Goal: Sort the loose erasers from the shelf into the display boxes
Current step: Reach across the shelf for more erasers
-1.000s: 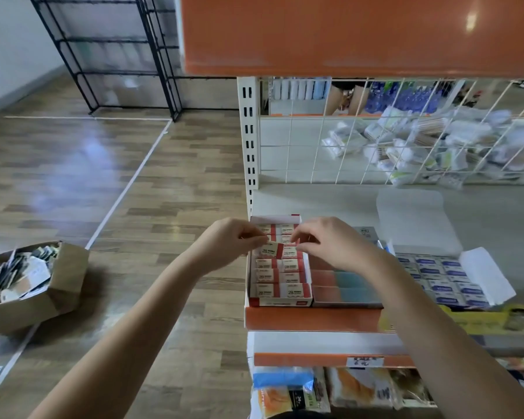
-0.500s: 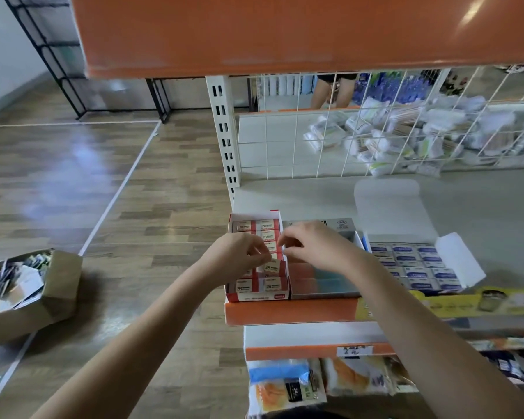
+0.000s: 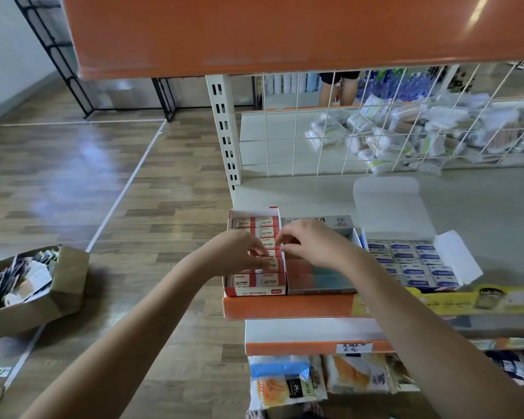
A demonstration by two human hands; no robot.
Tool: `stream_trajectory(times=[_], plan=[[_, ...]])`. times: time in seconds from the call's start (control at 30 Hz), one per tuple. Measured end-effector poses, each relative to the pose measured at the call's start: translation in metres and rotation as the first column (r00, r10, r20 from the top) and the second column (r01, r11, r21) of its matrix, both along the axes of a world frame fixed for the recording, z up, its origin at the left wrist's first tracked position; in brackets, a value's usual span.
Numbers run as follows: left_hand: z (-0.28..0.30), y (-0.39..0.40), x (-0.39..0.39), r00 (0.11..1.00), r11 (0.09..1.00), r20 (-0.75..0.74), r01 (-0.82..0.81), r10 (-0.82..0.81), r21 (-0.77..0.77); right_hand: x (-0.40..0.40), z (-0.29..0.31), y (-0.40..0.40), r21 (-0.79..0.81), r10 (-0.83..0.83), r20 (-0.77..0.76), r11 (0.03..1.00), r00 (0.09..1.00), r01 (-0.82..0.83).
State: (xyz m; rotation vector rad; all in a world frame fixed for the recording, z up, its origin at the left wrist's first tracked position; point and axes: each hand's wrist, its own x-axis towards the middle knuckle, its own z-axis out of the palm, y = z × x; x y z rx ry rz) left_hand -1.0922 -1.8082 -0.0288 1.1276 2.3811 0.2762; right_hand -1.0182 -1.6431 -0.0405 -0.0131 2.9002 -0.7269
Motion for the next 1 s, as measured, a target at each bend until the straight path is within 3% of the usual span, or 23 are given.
stream_trajectory(times=[0.23,0.43,0.83,1.0], plan=[[0.004,-0.001,-0.011,0.987,0.987,0.14,-0.094,0.075,0.132,0.0,0.0,0.001,-0.035,-0.01,0.013,0.999,1.0,0.011],[0.001,0.004,-0.009,0.988,0.993,0.142,-0.08,0.068,0.081,-0.001,-0.001,0.001,-0.032,-0.009,0.018,0.999,1.0,0.009],[0.003,0.011,-0.003,0.999,0.998,-0.041,-0.006,0.003,-0.07,-0.004,0.0,0.004,-0.034,0.031,0.006,0.999,1.0,-0.031],[0.021,0.032,-0.01,0.973,0.998,-0.224,0.061,-0.056,0.018,0.007,0.013,0.013,0.009,-0.032,-0.096,0.999,0.995,0.033]])
